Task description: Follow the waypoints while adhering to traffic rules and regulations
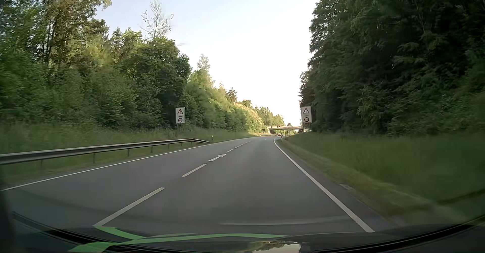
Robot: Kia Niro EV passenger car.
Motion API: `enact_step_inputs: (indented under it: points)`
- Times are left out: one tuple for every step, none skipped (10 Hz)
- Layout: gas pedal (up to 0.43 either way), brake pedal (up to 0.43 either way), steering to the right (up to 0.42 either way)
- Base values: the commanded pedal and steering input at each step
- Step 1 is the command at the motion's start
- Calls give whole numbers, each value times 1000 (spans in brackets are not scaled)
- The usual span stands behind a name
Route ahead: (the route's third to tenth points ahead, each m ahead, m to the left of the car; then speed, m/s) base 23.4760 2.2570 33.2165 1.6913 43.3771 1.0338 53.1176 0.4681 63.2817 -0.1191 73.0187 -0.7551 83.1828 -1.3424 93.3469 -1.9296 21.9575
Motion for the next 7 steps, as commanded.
enact_step_inputs:
  points:
    - [0, 195, 2]
    - [0, 195, 2]
    - [0, 189, 2]
    - [0, 195, 2]
    - [0, 201, 3]
    - [0, 201, 3]
    - [0, 207, 3]
